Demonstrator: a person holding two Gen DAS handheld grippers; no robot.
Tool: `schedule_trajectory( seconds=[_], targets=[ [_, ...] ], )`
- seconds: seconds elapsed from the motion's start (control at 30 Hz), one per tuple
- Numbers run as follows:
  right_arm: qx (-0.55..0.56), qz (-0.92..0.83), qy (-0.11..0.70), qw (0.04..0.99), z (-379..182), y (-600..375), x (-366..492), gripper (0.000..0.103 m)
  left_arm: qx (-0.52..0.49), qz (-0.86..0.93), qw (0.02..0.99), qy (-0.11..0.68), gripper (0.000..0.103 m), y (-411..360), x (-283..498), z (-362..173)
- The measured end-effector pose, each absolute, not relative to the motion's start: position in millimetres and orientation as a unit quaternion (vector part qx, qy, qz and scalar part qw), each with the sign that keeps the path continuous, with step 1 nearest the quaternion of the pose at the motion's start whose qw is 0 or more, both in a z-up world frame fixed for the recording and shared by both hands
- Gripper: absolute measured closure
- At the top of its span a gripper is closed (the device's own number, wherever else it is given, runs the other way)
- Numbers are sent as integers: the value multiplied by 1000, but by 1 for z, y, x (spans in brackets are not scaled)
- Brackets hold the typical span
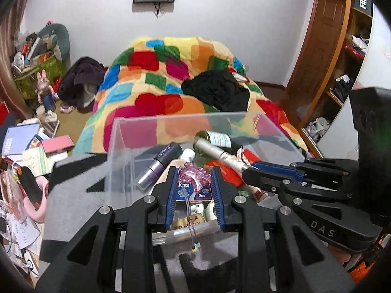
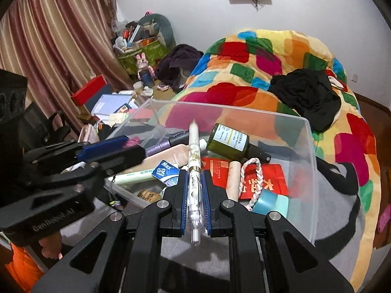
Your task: Organize objects
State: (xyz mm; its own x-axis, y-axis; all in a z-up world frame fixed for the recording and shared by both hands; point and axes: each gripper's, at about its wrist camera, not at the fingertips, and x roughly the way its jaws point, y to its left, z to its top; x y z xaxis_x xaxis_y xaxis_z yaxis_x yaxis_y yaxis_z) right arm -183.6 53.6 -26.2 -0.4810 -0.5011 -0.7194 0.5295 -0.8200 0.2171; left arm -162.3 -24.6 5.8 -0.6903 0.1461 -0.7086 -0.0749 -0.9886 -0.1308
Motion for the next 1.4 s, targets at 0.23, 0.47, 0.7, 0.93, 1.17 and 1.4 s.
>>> schedule_trajectory(
  seconds=[0.23,0.47,0.7,0.93,1.17,1.4],
  targets=[
    [410,-861,41,298,-25,50,-180,92,-397,914,64,-52,76,-25,-160,0],
    [391,-874,49,285,-12,58,-166,69,-384,920,65,-48,73,-23,-147,9],
    [365,-891,56,264,-1,70,-145,56,-349,935,52,-44,44,-23,-122,21],
    [344,-905,49,245,6,80,-125,31,-333,941,47,-42,24,-23,-103,25],
    [325,-916,48,231,8,87,-109,21,-311,949,31,-43,12,-27,-87,23],
    [326,-917,44,224,2,92,-101,20,-315,948,32,-41,12,-26,-80,16]
  ],
)
